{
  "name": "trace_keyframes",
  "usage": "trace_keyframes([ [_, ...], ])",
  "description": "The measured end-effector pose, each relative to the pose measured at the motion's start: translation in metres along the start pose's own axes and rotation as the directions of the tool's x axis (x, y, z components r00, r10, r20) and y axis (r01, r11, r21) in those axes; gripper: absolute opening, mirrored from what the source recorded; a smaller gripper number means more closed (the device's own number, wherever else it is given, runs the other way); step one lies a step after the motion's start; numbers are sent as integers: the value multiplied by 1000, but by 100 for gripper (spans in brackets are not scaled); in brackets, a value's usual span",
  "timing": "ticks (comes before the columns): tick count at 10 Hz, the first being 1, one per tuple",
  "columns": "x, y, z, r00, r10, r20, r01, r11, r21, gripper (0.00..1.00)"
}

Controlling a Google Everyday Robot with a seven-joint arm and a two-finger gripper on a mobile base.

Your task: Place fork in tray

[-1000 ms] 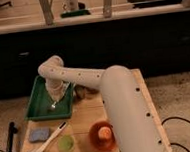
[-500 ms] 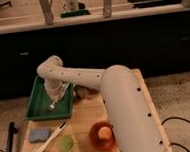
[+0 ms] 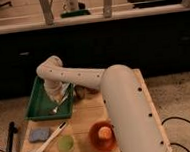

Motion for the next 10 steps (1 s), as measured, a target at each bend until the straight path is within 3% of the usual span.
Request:
trace_keyframes([
  [10, -4, 3, -10, 1000, 24, 3, -24, 1000, 11, 80],
])
